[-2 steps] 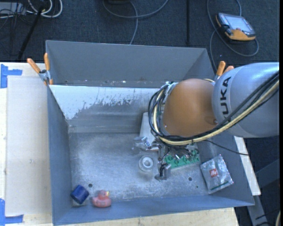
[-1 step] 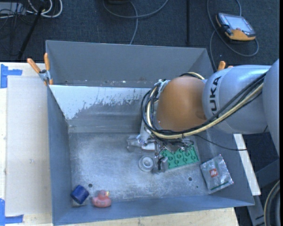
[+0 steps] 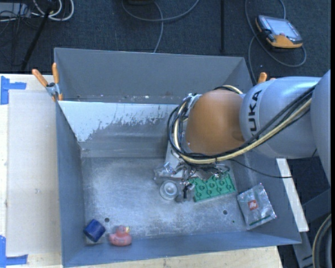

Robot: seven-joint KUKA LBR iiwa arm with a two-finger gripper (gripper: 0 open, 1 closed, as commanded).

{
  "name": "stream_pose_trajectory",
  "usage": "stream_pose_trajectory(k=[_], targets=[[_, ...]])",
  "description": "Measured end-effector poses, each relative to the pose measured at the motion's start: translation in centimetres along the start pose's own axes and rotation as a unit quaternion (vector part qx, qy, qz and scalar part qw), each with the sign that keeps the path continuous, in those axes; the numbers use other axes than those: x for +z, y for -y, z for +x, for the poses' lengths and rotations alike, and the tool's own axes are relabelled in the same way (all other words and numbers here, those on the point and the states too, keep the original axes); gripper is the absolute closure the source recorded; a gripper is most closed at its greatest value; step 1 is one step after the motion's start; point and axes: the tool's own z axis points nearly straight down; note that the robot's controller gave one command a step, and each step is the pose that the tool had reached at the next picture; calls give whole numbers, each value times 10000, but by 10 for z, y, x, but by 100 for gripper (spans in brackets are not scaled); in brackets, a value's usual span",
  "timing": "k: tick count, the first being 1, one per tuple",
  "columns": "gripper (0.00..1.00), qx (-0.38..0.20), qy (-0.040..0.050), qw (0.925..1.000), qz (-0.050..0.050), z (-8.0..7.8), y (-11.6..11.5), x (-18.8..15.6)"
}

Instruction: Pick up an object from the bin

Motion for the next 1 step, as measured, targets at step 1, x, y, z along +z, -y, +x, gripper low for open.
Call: stream_pose_trajectory(k=[1], targets=[[100,-391,24,9992,28,6,-16,-136]])
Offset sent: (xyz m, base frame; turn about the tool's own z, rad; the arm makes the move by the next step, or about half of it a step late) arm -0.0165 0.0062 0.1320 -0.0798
